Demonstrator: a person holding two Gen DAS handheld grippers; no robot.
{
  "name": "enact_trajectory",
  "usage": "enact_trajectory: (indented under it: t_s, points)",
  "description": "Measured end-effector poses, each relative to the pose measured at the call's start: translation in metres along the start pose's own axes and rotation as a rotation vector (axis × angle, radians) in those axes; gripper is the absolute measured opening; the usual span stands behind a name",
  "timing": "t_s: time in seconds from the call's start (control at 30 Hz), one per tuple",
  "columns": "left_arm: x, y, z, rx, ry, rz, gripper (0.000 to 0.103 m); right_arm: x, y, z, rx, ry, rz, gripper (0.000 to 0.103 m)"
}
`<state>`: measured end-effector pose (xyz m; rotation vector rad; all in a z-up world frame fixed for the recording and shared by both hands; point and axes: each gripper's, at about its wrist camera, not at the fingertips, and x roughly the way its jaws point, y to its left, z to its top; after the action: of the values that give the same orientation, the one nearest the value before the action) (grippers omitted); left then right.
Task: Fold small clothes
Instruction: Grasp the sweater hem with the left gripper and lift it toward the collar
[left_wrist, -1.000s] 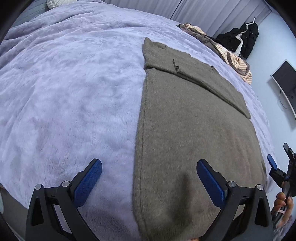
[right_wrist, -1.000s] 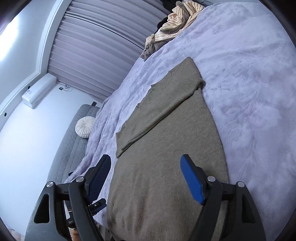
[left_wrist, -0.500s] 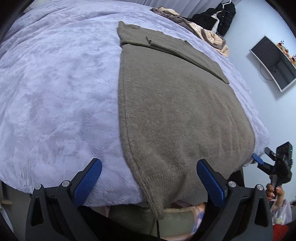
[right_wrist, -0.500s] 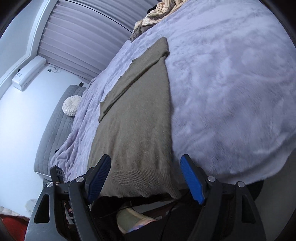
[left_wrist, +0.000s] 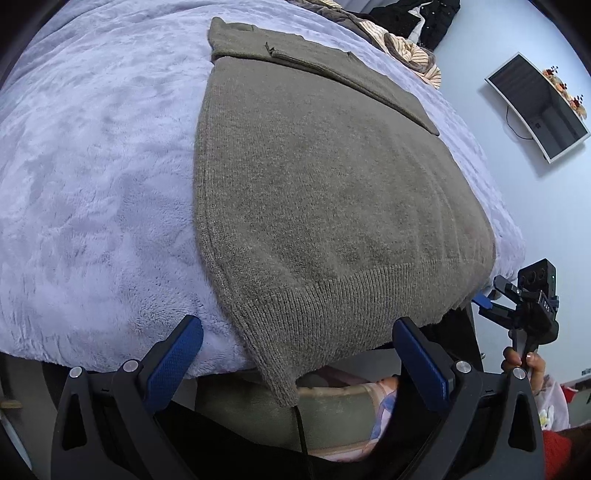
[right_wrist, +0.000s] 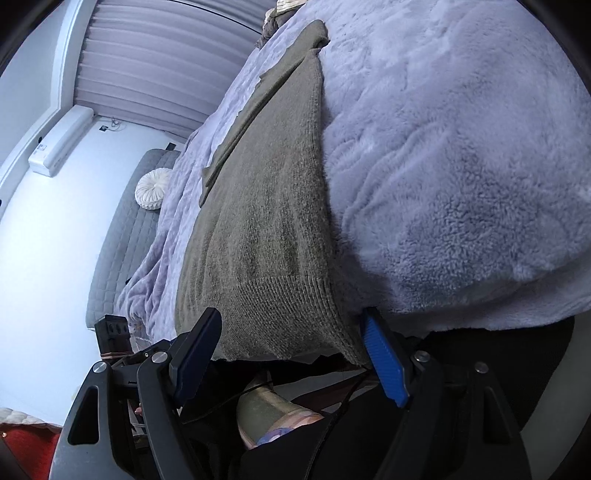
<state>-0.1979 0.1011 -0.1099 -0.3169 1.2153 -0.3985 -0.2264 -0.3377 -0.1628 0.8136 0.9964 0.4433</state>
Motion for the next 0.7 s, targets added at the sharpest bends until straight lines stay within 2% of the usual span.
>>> enact_trajectory:
  t_s: [0.07,0.13,0.17,0.2,0.23,0.27,0.3,0.37,0.47,0.7]
  points:
    - [0.001,-0.004,0.002,-0.01,-0.008,0.003,0.099,0.003,0.001,0.0,0.002,0.019,0.011,0.08]
    - [0.006,-0.009,0.002,0.002,0.017,0.029,0.068,0.005,0.004,0.0,0.003,0.03,0.033,0.076]
    - [0.009,-0.011,0.003,0.014,0.029,0.048,0.061,0.005,0.006,-0.001,0.002,0.031,0.04,0.068]
    - [0.01,-0.012,0.002,0.031,0.036,0.062,0.045,0.006,0.006,-0.002,0.002,0.034,0.044,0.062]
    - [0.01,-0.013,0.002,0.04,0.039,0.056,0.031,0.006,0.005,-0.003,0.004,0.038,0.047,0.045]
    - [0.008,-0.011,0.002,0.034,0.039,0.033,0.025,0.006,0.006,-0.003,0.007,0.04,0.048,0.019]
    - [0.005,-0.008,0.003,0.016,0.038,-0.01,0.015,0.006,0.007,-0.003,0.01,0.039,0.064,0.012]
    - [-0.004,-0.003,0.005,-0.024,0.016,-0.09,0.013,0.0,0.012,-0.003,0.008,0.029,0.145,0.012]
    - [-0.019,-0.002,0.013,-0.046,-0.029,-0.166,0.013,-0.011,0.028,0.004,-0.018,-0.001,0.218,0.012]
    - [-0.044,-0.01,0.057,-0.055,-0.13,-0.244,0.013,-0.017,0.055,0.041,-0.021,-0.048,0.354,0.012]
